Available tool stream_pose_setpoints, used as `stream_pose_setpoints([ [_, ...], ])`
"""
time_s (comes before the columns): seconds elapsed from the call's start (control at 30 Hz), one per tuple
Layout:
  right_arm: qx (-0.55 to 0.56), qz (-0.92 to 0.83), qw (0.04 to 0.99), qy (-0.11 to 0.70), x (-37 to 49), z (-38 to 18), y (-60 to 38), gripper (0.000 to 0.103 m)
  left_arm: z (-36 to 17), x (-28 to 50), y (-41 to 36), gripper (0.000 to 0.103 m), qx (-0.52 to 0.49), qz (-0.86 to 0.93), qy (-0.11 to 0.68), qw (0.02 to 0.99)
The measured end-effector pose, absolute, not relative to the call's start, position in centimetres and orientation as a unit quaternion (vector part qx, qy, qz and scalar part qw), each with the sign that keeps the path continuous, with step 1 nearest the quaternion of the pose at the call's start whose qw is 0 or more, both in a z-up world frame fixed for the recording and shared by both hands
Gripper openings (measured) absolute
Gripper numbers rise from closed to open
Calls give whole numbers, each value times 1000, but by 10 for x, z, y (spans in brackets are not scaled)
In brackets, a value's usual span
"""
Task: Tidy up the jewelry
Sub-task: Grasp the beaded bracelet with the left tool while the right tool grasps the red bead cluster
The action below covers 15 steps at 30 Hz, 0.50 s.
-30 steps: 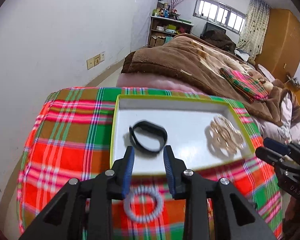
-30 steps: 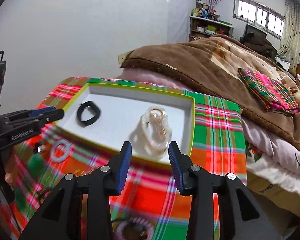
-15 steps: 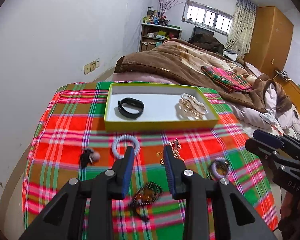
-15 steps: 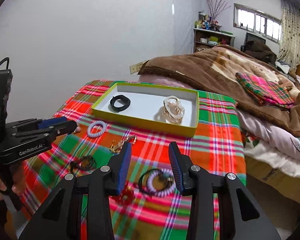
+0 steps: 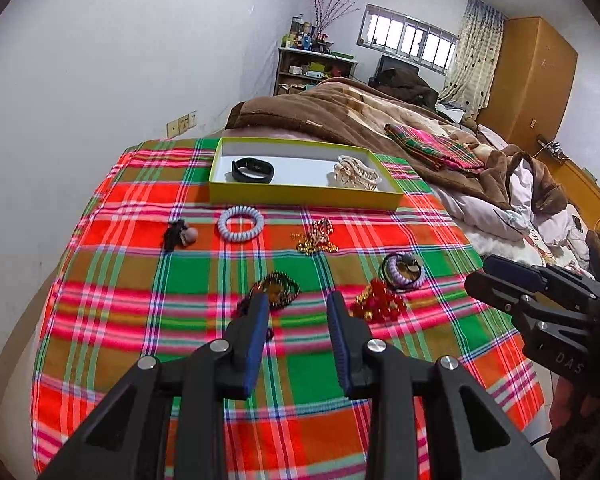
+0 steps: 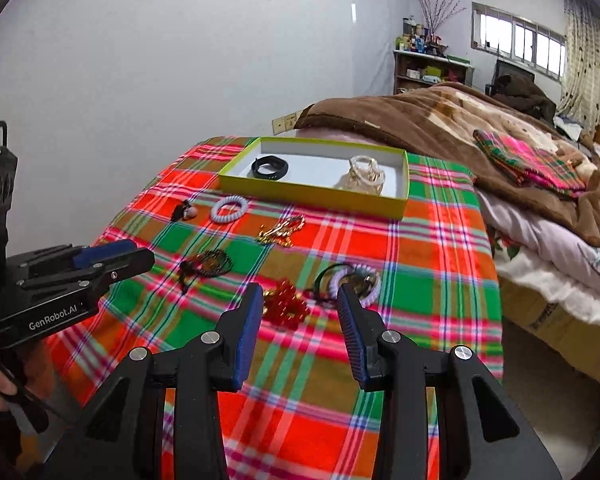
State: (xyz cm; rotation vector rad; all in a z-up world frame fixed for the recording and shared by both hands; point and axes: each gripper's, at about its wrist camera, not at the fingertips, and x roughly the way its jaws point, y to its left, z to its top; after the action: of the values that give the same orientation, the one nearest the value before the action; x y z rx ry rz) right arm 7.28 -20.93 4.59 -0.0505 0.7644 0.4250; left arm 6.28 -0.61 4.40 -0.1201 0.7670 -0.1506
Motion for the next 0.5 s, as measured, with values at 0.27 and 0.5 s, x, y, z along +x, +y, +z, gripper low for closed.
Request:
stream_pose_setpoints([
  [0.27,-26,227,894,386,62,36,-203,39,36,48,-4,31,-70,-76,383,918],
  [0.5,-27,246,886,392,66,29,-198,43,29,52,-4,31,-68,-79,392,914],
])
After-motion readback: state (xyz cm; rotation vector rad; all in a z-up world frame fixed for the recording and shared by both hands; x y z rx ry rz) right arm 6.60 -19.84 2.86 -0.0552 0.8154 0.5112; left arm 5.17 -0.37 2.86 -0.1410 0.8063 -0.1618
